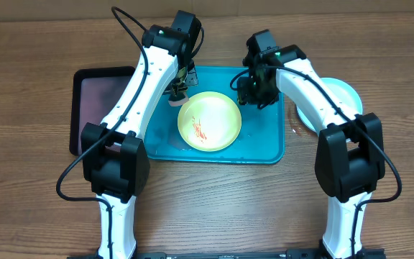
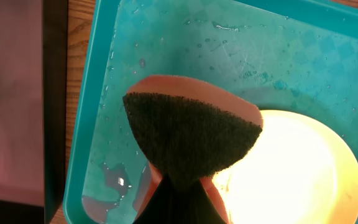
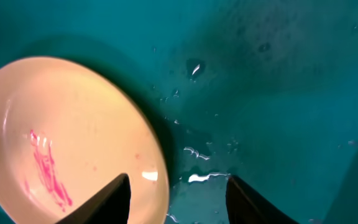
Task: Clean dirty plates on tray and stack at the side
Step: 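Grasp the yellow plate rim with the right gripper and pull it center, then lower the sponge in the left gripper onto the yellow plate and scrub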
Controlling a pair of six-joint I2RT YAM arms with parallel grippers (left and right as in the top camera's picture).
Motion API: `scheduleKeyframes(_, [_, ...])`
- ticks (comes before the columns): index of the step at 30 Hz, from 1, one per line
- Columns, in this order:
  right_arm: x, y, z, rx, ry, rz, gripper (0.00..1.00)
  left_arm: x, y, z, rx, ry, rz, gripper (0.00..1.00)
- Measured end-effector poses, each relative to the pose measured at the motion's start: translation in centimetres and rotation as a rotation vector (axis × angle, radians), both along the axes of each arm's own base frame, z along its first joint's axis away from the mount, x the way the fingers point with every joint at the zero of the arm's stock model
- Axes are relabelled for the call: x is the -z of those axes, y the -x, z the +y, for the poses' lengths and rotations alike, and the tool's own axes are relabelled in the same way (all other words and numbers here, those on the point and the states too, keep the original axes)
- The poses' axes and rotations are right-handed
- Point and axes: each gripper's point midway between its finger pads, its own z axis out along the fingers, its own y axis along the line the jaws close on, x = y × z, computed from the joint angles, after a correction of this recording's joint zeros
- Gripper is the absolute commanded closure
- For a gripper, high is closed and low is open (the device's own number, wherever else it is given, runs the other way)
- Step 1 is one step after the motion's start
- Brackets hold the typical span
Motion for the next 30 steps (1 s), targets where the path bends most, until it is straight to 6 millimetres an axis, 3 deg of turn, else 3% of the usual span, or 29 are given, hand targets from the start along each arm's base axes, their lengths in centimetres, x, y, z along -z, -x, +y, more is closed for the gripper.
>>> scheduleKeyframes(4, [0.5,-0.9,-0.3,-0.048,0.010,-0.052,0.49,0.0,0.0,0.0,0.000,0.000,0.000,0.96])
scheduleKeyframes(16, [3.1,1.7,0.6,-0.175,-0.050,0.006,0.52,0.0,0.0,0.0,0.000,0.000,0.000,0.96])
scheduleKeyframes(21, [3.9,3.0,1.1,-0.180,-0.096,0.054,0.68,0.0,0.0,0.0,0.000,0.000,0.000,0.96])
scheduleKeyframes(26, [5.3,4.6,1.0,-0.146,-0.112,0.114,0.93,0.0,0.0,0.0,0.000,0.000,0.000,0.96])
scheduleKeyframes(30, [5.6,4.7,1.2,-0.080,-0.130,0.134,0.96,0.0,0.0,0.0,0.000,0.000,0.000,0.96])
